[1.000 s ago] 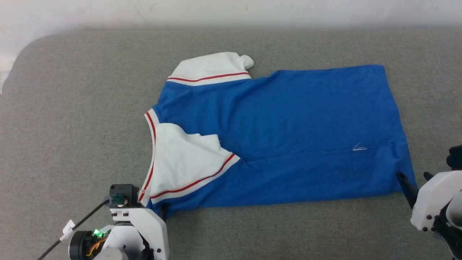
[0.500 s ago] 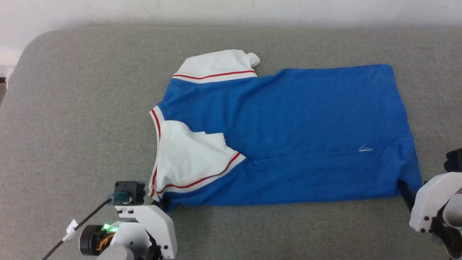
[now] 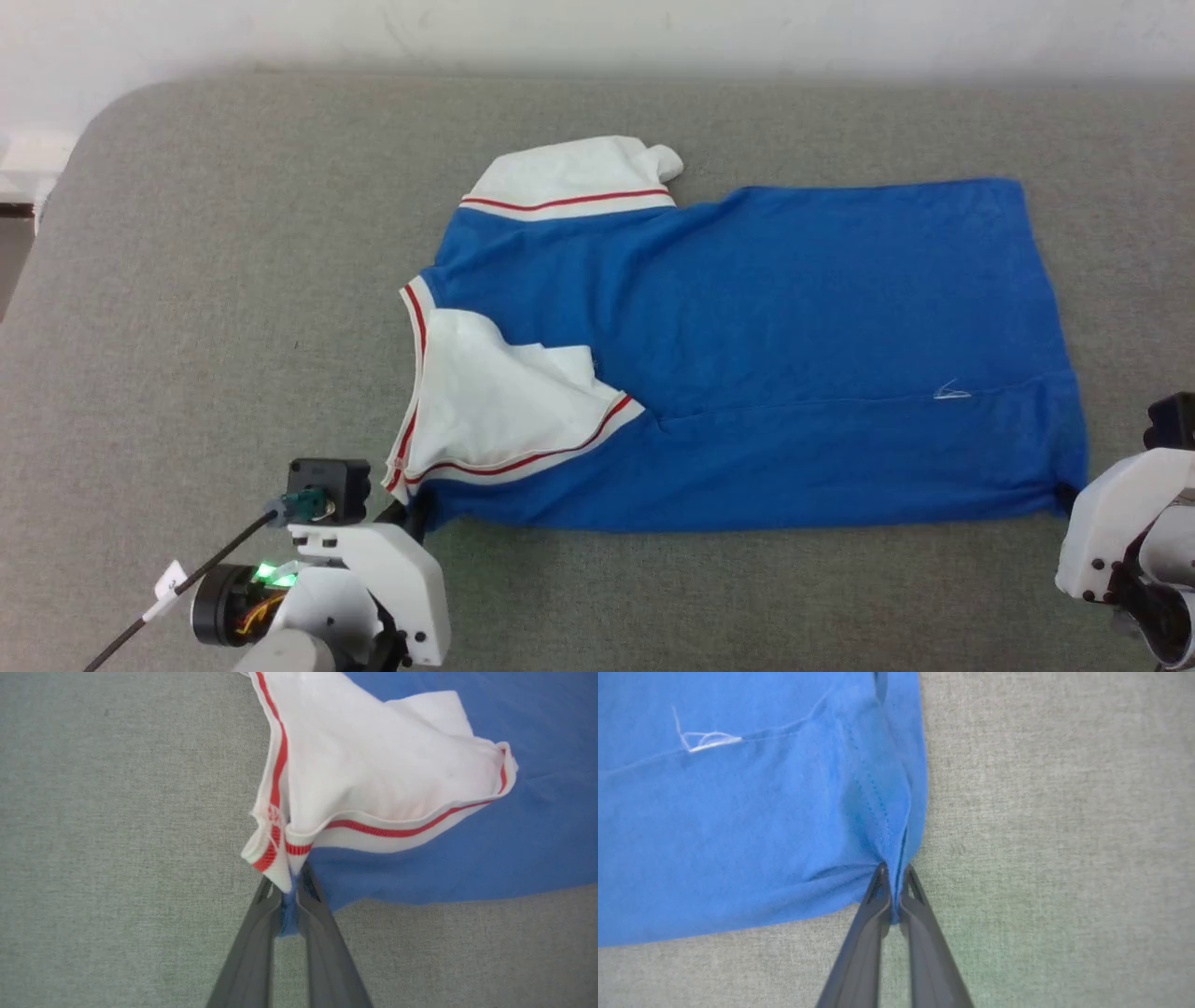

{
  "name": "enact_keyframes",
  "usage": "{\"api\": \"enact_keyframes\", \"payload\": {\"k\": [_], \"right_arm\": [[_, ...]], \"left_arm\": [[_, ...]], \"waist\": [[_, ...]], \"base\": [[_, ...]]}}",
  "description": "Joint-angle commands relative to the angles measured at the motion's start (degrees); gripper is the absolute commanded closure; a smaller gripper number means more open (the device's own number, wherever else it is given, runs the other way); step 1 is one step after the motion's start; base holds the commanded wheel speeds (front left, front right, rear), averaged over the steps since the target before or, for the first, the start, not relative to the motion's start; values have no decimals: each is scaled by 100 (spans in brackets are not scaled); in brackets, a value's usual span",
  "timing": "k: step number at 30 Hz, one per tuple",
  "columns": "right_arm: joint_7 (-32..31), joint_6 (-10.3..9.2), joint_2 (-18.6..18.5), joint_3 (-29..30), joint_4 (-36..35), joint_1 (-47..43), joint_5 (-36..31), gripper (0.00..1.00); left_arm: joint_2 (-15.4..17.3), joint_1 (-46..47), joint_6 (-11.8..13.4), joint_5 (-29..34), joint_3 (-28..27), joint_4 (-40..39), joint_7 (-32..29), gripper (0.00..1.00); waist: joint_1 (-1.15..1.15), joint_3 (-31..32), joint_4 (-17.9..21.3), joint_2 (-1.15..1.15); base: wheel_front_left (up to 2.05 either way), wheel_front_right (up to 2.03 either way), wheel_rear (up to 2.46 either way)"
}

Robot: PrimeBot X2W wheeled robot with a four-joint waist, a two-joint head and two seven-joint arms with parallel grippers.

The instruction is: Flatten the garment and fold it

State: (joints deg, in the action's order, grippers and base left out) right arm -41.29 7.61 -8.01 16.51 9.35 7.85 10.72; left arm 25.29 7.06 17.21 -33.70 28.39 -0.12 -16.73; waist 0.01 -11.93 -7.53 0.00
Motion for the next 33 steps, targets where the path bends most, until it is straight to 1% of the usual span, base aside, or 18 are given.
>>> {"api": "enact_keyframes", "payload": {"k": [1,5,11,16,20,24,27,31,32,33], "right_arm": [[-35,-12,1,33,34,-114,46,100],[-176,-12,-111,46,-216,-274,209,100],[-553,-12,-216,66,-809,-689,340,100],[-849,-12,-231,247,-1242,-1023,384,100],[-1018,-12,-232,330,-1342,-1168,335,100],[-1087,-12,-233,296,-1305,-1239,322,100],[-967,-12,-241,208,-1116,-1167,353,100],[-660,-12,-403,39,-754,-991,346,100],[-599,-12,-442,5,-663,-958,340,74],[-540,-12,-466,-18,-583,-927,338,0]], "left_arm": [[64,-50,22,40,-6,-17,-20,100],[217,-191,57,34,-46,-95,-59,100],[508,-510,160,16,-113,-378,-196,100],[663,-806,253,-74,-141,-633,-364,100],[732,-975,230,-173,-43,-683,-616,100],[699,-1052,173,-252,63,-607,-723,100],[585,-1000,120,-272,86,-409,-597,100],[400,-850,-26,-302,114,-64,-356,100],[365,-805,-68,-303,128,32,-309,100],[334,-760,-106,-299,141,131,-266,91]], "waist": [[-1,137,56,0],[-1,374,125,0],[-1,666,220,0],[-1,741,228,0],[-1,739,224,0],[-1,698,222,0],[-1,653,226,0],[-1,574,213,0],[-1,556,204,0],[-1,546,196,0]], "base": [[0,0,0],[0,0,0],[0,0,0],[0,0,0],[0,0,0],[0,0,0],[0,0,0],[0,0,0],[0,0,0],[0,0,0]]}}
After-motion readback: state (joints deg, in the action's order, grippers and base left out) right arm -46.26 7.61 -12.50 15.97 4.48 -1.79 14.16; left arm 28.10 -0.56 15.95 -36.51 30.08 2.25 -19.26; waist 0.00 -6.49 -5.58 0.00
